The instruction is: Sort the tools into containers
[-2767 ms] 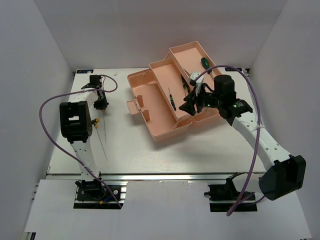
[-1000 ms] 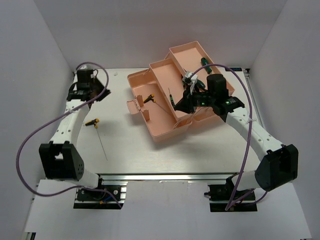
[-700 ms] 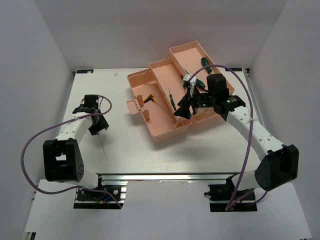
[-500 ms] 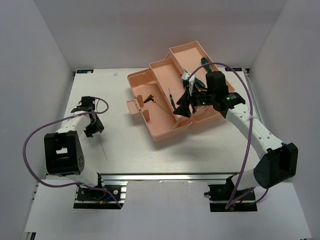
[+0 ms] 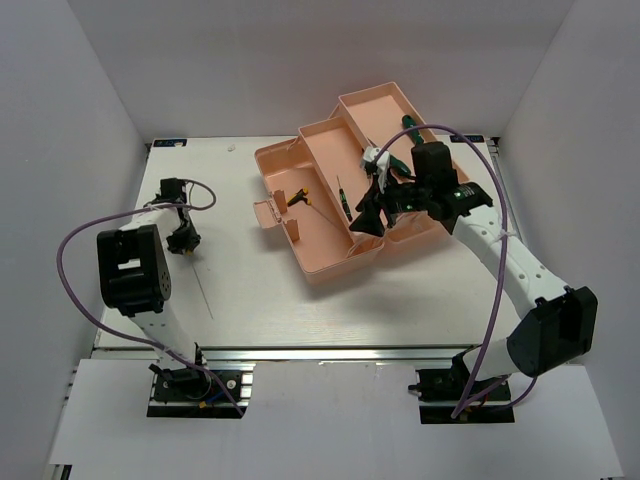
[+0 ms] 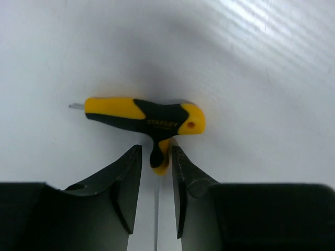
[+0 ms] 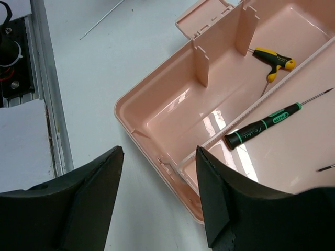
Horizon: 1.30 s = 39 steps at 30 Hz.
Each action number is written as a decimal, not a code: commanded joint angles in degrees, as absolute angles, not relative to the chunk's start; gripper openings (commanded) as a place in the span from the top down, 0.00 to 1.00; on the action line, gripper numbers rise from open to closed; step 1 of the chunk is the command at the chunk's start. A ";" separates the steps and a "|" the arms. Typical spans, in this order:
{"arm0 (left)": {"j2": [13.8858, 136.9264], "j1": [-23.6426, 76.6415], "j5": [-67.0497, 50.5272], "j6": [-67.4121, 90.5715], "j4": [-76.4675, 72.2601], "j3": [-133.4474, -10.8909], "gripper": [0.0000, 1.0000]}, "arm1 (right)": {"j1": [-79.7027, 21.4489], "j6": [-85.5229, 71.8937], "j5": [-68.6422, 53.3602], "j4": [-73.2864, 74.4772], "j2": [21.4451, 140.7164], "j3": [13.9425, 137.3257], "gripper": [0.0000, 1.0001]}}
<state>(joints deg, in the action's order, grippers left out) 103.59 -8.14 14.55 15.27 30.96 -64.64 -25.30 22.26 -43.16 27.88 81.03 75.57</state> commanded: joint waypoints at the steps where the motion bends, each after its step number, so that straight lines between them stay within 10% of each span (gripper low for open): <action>1: 106.08 -9.84 13.89 13.45 29.36 -66.27 0.61 | -25.58 23.82 -42.45 29.62 81.21 79.10 0.37; 5: 107.67 -10.19 11.87 13.27 30.14 -68.46 0.89 | -25.58 23.47 -42.45 29.79 81.65 79.63 0.37; 10: 102.94 -10.11 6.44 15.99 30.14 -67.15 1.00 | -25.49 23.55 -42.36 29.79 82.09 80.07 0.36; 23: 80.69 -6.87 -26.35 35.75 18.92 -66.89 1.00 | -25.58 20.66 -42.02 27.69 82.88 80.16 0.36; 33: 98.95 16.43 -22.61 49.56 6.95 -83.30 1.00 | -13.47 5.63 -31.12 12.31 72.25 75.50 0.26; 39: 105.99 16.96 -15.12 49.75 10.98 -88.15 0.69 | 3.72 -3.06 -33.39 13.09 70.05 75.67 0.24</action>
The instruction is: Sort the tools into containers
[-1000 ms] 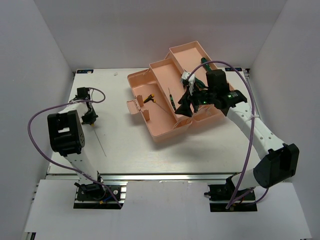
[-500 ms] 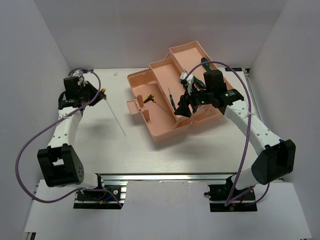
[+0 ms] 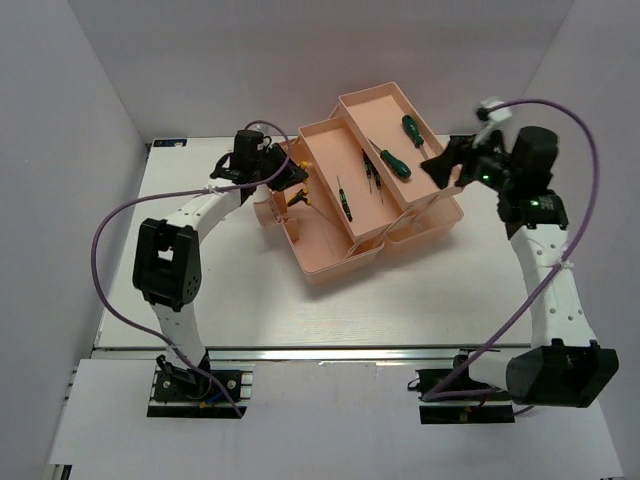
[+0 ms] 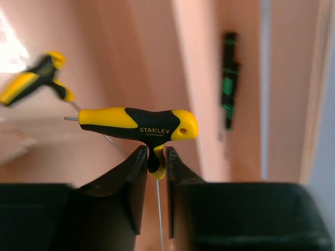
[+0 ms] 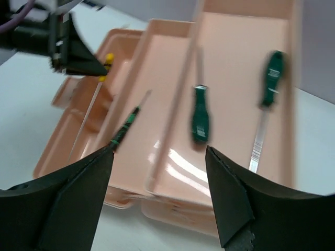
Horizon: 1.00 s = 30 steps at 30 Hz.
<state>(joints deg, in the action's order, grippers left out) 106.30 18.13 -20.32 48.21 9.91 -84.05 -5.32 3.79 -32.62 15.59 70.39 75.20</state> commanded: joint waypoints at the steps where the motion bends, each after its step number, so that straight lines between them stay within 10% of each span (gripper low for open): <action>1: 107.65 16.96 -14.60 48.79 12.47 -90.42 0.61 | 6.48 -5.25 -34.88 13.62 70.48 75.67 0.24; 10: 109.43 17.05 -16.79 46.41 16.61 -97.91 0.36 | 14.67 2.29 -26.28 19.33 72.76 73.65 0.32; 18: 93.53 19.41 -24.41 33.95 6.25 -83.71 0.78 | 18.54 2.02 -29.96 22.76 82.61 74.35 0.38; 26: 91.83 42.23 -22.42 12.25 6.61 -83.23 0.47 | 18.46 5.53 -30.85 28.82 93.25 79.63 0.42; 30: 102.17 49.81 -20.74 5.63 8.25 -92.52 0.47 | 18.46 7.99 -29.80 29.44 92.99 78.93 0.41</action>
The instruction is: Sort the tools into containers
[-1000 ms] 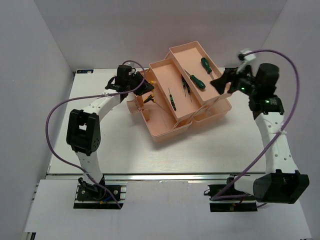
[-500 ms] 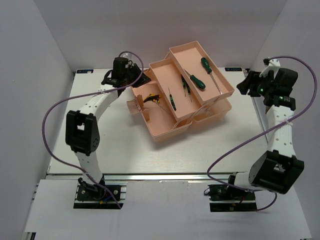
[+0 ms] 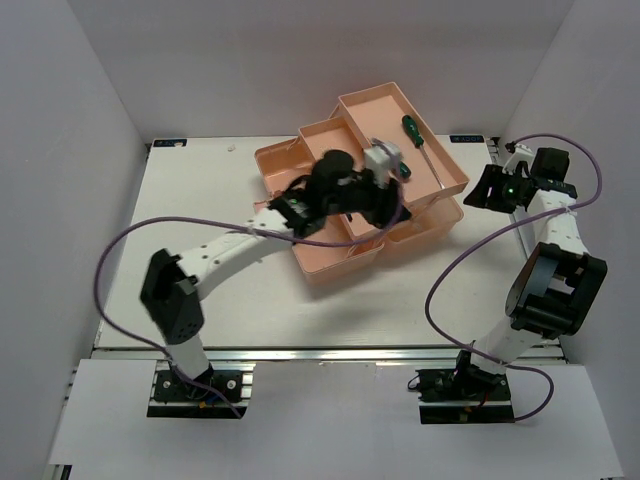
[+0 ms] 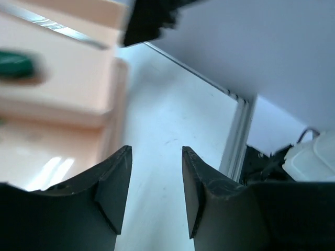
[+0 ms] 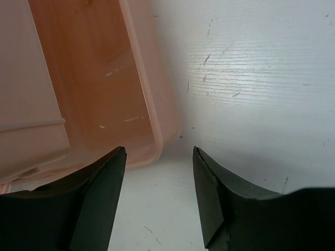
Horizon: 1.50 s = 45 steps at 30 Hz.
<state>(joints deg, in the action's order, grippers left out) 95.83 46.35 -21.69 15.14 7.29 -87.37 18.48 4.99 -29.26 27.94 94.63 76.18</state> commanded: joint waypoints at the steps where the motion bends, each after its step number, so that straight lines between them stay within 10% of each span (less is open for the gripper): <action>1: 104.57 50.53 -20.83 4.49 8.96 -94.98 0.48 | 18.46 8.78 -29.88 30.05 92.55 78.75 0.40; 11: 127.61 56.42 -19.69 -8.86 7.22 -115.31 0.42 | 23.55 23.90 -45.18 37.01 88.69 75.94 0.30; 19: 137.98 63.54 12.95 -21.26 1.41 -119.08 0.36 | 23.64 24.61 -47.27 35.07 86.40 72.95 0.26; 28: 142.29 63.72 21.97 -22.85 2.45 -118.83 0.40 | 23.64 25.05 -50.09 33.75 83.67 69.79 0.26; 37: 140.12 63.81 19.79 -19.52 4.04 -118.04 0.91 | 23.64 25.84 -50.45 34.10 82.88 69.52 0.26; 45: 127.28 63.11 13.80 -8.54 1.32 -114.53 1.00 | 23.64 19.70 -42.64 28.75 82.35 68.47 0.26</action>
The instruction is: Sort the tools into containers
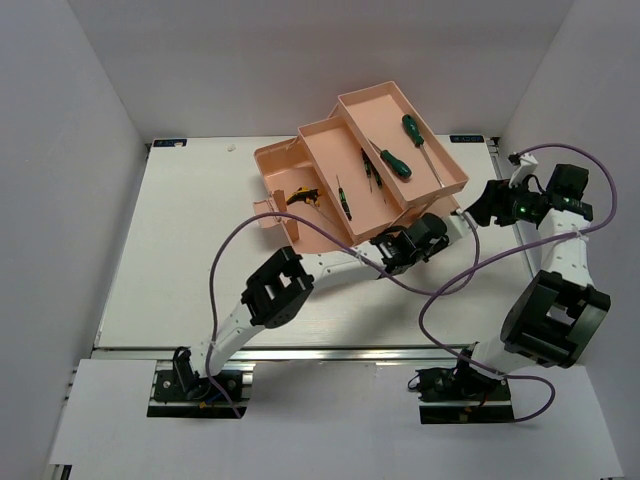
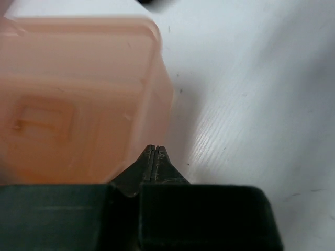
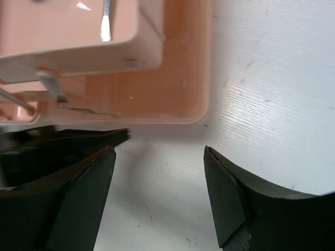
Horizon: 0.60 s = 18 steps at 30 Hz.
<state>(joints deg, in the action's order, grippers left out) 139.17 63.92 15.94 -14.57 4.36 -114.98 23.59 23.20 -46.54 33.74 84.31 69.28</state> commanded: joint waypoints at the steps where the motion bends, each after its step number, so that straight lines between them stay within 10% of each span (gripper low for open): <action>1: 124.31 62.32 13.45 -5.65 0.01 -112.52 1.00 | 23.64 18.73 -40.28 28.31 82.35 68.38 0.26; 11: 112.06 57.66 7.31 5.28 -10.37 -98.62 1.00 | 23.55 15.21 -34.89 23.03 84.46 68.11 0.19; 18: 118.21 58.79 -5.71 1.24 -3.18 -103.18 0.63 | 23.64 17.57 -37.70 25.13 85.08 68.38 0.12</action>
<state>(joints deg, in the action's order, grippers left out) 115.13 56.86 2.15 2.92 -9.37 -101.47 23.62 16.53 -36.23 25.54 85.01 67.20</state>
